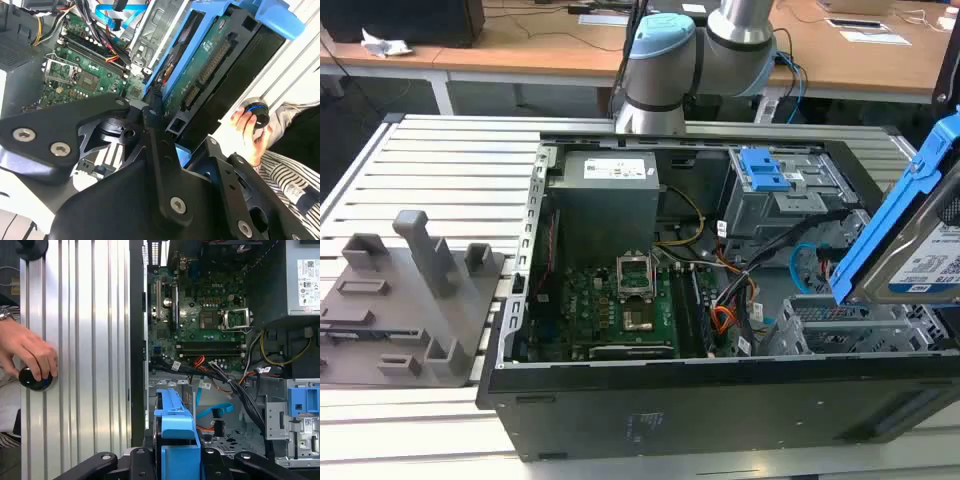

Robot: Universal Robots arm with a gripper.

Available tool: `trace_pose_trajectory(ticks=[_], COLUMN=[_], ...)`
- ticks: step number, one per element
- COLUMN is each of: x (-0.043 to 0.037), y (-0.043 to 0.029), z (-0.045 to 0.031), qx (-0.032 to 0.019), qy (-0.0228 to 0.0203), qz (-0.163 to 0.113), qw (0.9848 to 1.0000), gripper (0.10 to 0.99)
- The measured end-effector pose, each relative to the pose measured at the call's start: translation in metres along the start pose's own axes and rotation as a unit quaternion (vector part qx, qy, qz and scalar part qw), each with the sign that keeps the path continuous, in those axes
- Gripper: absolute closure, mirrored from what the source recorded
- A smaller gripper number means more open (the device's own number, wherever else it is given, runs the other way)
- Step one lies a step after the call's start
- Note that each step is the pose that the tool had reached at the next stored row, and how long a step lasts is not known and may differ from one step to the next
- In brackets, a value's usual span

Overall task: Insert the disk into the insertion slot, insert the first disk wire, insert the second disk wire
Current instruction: 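Insert the disk into the insertion slot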

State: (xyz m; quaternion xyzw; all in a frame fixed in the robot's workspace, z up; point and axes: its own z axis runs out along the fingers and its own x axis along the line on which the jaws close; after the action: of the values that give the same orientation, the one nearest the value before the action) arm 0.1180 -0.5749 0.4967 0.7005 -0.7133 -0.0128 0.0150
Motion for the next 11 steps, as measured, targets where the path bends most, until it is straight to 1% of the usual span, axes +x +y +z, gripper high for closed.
trace_pose_trajectory(ticks=[1, 2, 5, 7, 8, 10, 11], x=[0.0, 0.0, -0.0001, -0.0001, -0.0001, -0.0004, -0.0018], y=[-0.0002, -0.0003, -0.0008, -0.001, -0.0012, -0.0015, -0.0016], z=[0.0067, 0.0106, 0.0206, 0.0255, 0.0307, 0.0382, 0.0397], qx=[-0.0002, -0.0003, -0.0006, -0.0006, -0.0006, -0.0006, -0.0006], qy=[0.0, -0.0001, 0.0, 0.0, 0.0, -0.0001, -0.0001], qz=[0.0, 0.0, 0.0, 0.0, 0.0, 0.0, 0.0], qw=[1.0, 1.0, 1.0, 1.0, 1.0, 1.0, 1.0], gripper=[0.725, 0.725, 0.725, 0.725, 0.725, 0.725, 0.725])
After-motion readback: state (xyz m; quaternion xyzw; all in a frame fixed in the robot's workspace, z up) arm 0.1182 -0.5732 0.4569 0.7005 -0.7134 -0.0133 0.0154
